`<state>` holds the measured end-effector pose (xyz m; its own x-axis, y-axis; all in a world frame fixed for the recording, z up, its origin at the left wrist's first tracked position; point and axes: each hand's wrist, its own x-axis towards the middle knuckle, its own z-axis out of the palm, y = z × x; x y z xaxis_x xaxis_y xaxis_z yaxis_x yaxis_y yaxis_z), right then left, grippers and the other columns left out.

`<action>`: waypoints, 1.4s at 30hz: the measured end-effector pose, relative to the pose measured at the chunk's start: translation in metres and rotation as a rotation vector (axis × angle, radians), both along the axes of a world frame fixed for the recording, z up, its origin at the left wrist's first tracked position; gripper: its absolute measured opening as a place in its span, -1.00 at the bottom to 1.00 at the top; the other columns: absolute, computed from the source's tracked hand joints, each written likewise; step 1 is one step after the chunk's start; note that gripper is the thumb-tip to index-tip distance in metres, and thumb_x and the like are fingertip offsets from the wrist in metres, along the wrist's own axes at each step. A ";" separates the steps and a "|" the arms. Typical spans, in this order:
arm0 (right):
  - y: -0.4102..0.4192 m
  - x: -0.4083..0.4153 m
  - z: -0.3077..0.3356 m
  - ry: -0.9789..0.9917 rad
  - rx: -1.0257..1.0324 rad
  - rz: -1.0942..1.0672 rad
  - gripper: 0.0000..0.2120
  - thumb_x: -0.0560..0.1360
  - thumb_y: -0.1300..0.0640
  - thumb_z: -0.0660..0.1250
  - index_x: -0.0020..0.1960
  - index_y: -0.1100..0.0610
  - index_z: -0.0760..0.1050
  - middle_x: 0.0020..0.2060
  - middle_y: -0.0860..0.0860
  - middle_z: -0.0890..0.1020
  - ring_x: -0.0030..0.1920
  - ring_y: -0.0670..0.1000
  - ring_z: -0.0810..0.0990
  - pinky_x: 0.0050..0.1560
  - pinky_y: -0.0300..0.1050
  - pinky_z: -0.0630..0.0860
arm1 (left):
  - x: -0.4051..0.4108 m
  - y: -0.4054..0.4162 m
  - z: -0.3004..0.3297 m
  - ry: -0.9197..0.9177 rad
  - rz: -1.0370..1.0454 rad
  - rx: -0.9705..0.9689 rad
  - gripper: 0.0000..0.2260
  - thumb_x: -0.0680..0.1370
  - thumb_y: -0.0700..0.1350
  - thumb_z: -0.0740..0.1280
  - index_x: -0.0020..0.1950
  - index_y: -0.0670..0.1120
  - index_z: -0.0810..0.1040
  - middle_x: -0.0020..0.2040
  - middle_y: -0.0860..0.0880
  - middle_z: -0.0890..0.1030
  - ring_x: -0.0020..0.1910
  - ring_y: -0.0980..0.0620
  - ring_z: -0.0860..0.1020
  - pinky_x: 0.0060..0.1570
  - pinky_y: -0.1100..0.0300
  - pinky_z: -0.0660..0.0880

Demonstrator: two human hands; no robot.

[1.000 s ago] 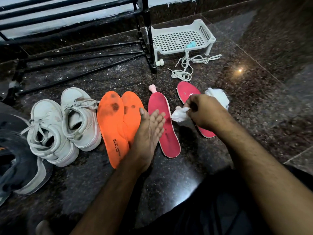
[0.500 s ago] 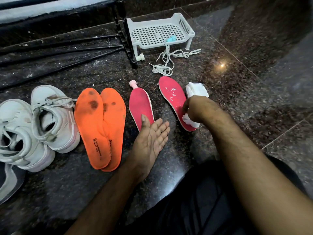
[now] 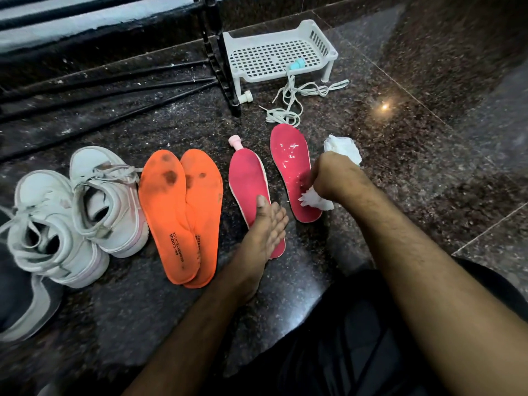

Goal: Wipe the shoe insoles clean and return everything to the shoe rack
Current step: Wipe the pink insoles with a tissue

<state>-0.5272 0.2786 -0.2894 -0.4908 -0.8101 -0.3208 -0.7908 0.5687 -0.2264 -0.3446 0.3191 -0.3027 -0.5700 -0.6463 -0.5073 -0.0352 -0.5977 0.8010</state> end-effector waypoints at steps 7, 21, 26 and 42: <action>0.018 0.003 0.033 -0.327 -0.074 0.039 -0.66 0.40 0.37 0.32 -0.35 -0.01 0.65 -0.40 -0.08 0.64 -0.29 -0.03 0.56 -0.11 -0.12 0.58 | 0.001 -0.002 -0.005 0.022 0.003 -0.049 -0.39 0.66 0.16 -0.22 0.62 -0.12 0.10 0.58 -0.11 0.24 0.54 -0.04 0.27 0.46 0.13 0.23; 0.058 0.044 0.065 -0.546 0.034 0.488 -0.72 0.46 0.26 0.38 -0.03 -0.08 0.71 -0.22 -0.14 0.72 -0.25 -0.17 0.64 -0.11 -0.28 0.55 | 0.019 -0.013 -0.006 0.423 0.293 0.220 -0.32 0.67 0.26 -0.09 0.11 -0.13 0.72 0.11 -0.20 0.68 0.13 -0.14 0.65 0.24 -0.06 0.54; 0.058 0.041 0.062 -0.553 0.037 0.529 -0.77 0.51 0.22 0.38 -0.03 -0.09 0.69 -0.23 -0.10 0.70 -0.27 -0.13 0.61 -0.11 -0.21 0.57 | 0.025 -0.017 0.005 0.449 0.201 0.204 -0.32 0.67 0.25 -0.06 0.08 -0.18 0.71 0.02 -0.19 0.70 0.03 -0.14 0.65 0.14 -0.03 0.57; 0.055 0.046 0.070 -1.025 -0.220 0.319 -0.59 0.35 0.29 0.56 0.16 0.08 0.58 -0.03 0.08 0.72 -0.06 0.07 0.71 0.10 -0.01 0.63 | 0.031 -0.028 0.017 0.528 0.226 0.199 -0.22 0.64 0.32 -0.20 0.28 -0.18 0.60 0.15 -0.18 0.67 0.08 -0.13 0.64 0.18 -0.05 0.53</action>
